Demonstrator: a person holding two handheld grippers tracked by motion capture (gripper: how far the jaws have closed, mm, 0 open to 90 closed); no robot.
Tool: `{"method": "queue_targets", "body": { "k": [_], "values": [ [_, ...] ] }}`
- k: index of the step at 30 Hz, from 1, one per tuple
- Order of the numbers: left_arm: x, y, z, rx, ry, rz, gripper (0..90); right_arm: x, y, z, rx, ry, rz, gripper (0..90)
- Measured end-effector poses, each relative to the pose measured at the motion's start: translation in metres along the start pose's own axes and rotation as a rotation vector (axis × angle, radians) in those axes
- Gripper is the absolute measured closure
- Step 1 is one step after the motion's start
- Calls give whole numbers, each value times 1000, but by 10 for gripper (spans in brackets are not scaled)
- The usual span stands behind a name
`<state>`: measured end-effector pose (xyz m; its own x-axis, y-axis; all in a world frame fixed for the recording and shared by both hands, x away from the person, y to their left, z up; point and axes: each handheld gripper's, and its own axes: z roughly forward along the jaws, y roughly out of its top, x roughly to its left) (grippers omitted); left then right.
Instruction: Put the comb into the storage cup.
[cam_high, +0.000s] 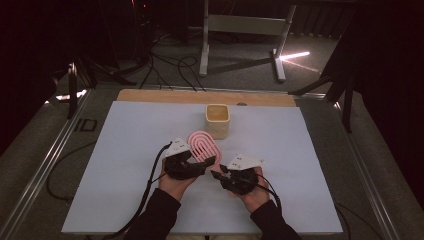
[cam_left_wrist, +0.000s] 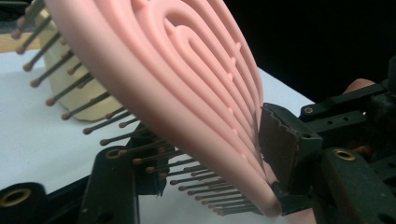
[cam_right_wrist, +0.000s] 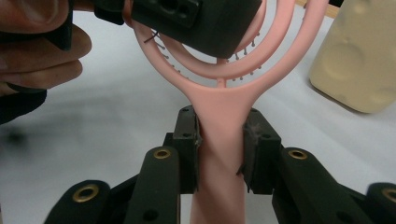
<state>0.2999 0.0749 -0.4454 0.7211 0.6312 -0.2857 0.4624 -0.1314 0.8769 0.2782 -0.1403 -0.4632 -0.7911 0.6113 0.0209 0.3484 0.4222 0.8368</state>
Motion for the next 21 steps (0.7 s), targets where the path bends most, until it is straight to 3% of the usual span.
{"method": "queue_targets", "body": {
  "k": [10,21],
  "values": [
    [2,1,1,-44,-87,-75,593,0,0,1,2,7,7,705],
    [2,1,2,-50,-139,-136,638,-1,0,0,-2,8,16,705]
  ]
}}
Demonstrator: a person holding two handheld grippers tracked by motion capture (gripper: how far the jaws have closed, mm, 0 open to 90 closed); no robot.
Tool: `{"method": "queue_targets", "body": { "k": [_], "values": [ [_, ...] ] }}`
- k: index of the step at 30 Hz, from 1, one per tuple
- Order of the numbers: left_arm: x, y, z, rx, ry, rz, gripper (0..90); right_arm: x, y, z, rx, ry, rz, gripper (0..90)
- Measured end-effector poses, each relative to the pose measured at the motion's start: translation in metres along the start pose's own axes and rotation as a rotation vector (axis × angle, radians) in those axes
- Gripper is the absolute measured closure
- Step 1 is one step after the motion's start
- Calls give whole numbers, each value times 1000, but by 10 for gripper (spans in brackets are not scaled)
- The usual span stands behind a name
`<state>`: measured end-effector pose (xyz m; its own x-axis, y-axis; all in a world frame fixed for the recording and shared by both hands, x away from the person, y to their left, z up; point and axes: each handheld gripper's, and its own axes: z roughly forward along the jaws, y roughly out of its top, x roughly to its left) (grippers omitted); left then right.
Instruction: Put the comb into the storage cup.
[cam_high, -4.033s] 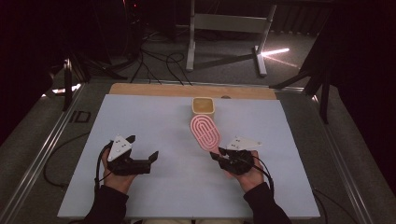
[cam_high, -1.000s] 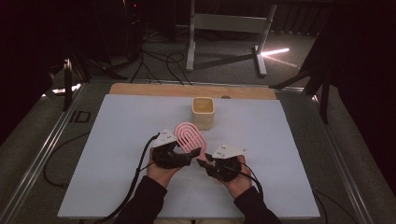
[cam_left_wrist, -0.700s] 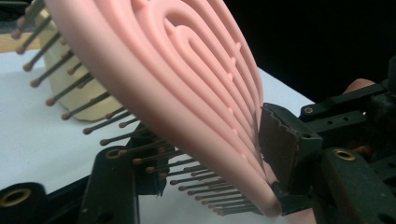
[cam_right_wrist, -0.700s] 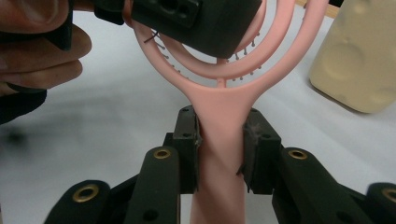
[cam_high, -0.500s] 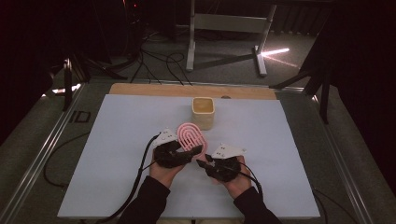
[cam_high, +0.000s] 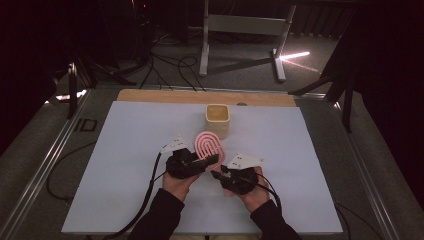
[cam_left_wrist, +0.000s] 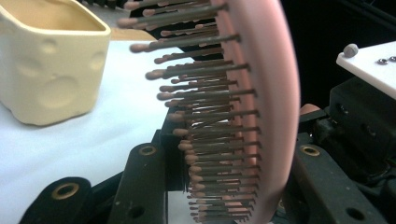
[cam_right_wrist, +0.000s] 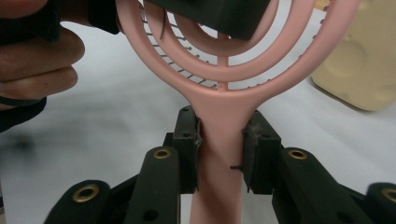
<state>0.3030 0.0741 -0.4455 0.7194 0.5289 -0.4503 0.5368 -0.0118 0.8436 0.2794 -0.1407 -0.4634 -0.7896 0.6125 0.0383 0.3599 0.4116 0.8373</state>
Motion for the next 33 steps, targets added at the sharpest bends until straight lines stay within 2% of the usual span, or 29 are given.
{"method": "queue_targets", "body": {
  "k": [5,11,16,18,21,26,29,33],
  "values": [
    [-1,0,-1,-7,-2,-9,641,0,1,-1,-6,5,-2,705],
    [-3,2,-1,-17,2,3,641,0,2,-2,-18,-8,-9,685],
    [-5,6,-2,-14,23,25,642,-1,4,-6,-44,-16,-20,529],
    [-5,7,-3,-13,28,31,642,-1,4,-7,-48,-18,-23,492],
    [-4,8,-4,-17,34,32,642,-2,5,-10,-66,-10,-1,460],
    [-2,11,-7,-26,43,34,642,-6,7,-16,-79,-13,7,344],
    [-1,15,-9,-26,49,41,642,-8,10,-20,-87,1,12,276],
    [-1,19,-11,-34,58,47,642,-10,12,-29,-100,-19,3,174]
  ]
}}
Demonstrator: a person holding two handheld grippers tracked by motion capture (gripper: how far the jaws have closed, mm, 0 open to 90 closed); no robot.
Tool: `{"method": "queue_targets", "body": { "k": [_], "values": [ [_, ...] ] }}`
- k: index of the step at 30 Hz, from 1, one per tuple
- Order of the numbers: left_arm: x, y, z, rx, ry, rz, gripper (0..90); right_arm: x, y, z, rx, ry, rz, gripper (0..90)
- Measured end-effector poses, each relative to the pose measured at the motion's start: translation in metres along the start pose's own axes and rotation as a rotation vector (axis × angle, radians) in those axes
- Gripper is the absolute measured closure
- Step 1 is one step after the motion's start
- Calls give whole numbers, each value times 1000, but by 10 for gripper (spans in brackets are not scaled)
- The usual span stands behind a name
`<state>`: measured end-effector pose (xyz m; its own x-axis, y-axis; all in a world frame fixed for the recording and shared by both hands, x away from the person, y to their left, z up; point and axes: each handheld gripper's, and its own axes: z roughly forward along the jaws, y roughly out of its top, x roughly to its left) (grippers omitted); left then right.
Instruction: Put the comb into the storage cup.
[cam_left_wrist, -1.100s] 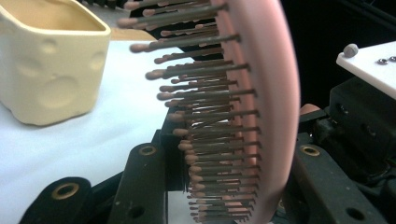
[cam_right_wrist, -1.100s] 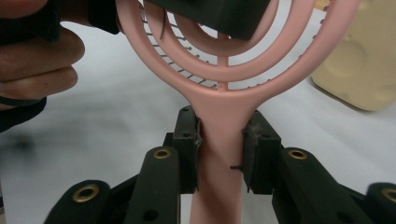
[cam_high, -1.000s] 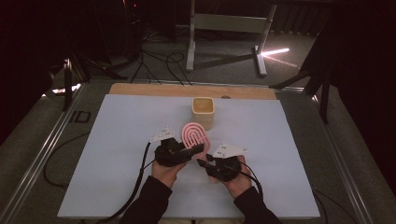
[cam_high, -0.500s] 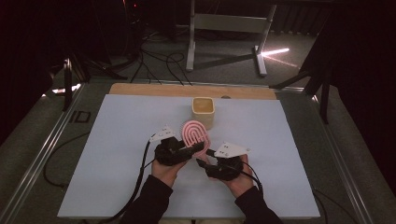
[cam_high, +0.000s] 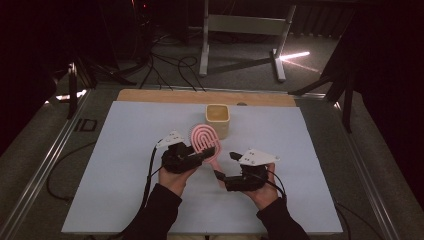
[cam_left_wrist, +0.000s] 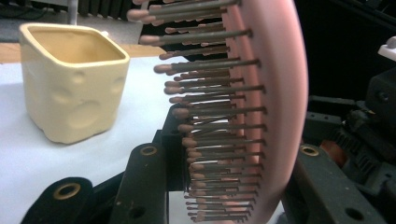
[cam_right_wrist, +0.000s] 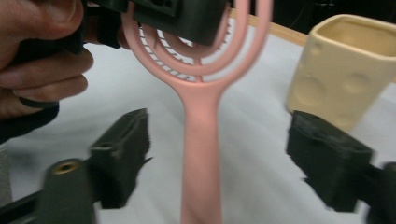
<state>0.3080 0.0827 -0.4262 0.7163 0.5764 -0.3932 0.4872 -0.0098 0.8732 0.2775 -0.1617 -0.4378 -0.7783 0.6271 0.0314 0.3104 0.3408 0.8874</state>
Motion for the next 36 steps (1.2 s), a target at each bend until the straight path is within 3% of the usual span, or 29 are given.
{"method": "queue_targets", "body": {
  "k": [4,12,27,36],
  "values": [
    [1,3,-1,-5,10,6,642,-6,-3,-8,-10,-43,1,111],
    [1,7,-2,-1,22,25,642,-16,-10,-26,-35,-81,8,104],
    [2,21,-5,-20,37,36,642,-29,-27,-48,-59,-103,33,104],
    [3,25,-7,-25,48,40,642,-35,-47,-56,-78,-126,63,101]
  ]
}}
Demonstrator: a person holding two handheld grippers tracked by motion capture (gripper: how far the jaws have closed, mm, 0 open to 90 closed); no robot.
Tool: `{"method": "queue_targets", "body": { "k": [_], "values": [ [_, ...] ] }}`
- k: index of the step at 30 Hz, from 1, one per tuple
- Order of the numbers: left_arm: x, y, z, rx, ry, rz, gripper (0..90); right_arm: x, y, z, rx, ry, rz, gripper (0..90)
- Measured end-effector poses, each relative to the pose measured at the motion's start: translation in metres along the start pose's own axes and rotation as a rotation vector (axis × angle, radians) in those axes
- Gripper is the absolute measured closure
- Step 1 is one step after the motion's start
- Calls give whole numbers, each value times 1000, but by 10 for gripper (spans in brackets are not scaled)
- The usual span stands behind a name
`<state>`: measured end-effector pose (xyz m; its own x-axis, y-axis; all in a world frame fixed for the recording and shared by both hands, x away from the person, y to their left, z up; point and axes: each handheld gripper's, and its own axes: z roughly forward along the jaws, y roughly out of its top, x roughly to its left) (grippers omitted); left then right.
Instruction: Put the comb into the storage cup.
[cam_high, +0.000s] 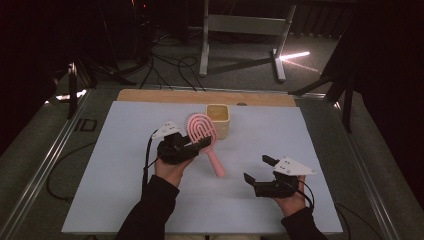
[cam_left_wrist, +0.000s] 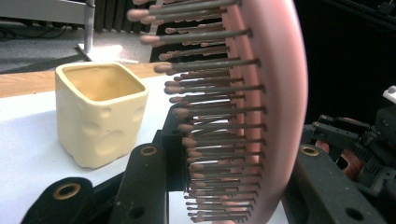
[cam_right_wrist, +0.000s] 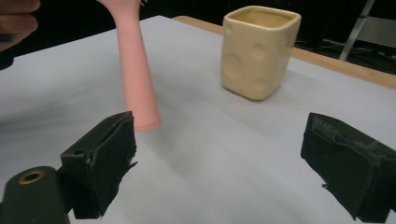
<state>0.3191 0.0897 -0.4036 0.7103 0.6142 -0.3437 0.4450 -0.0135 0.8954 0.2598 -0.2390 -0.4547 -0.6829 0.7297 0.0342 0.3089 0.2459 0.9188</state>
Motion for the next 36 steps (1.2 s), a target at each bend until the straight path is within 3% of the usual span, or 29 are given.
{"method": "queue_targets", "body": {
  "k": [12,21,36],
  "values": [
    [2,8,-3,-6,10,19,641,-14,-19,-15,-40,-57,23,101],
    [5,14,-5,-13,28,45,641,-16,-33,-24,-47,-94,50,102],
    [13,21,-6,-36,53,47,641,-14,-38,-25,-60,-104,43,103]
  ]
}}
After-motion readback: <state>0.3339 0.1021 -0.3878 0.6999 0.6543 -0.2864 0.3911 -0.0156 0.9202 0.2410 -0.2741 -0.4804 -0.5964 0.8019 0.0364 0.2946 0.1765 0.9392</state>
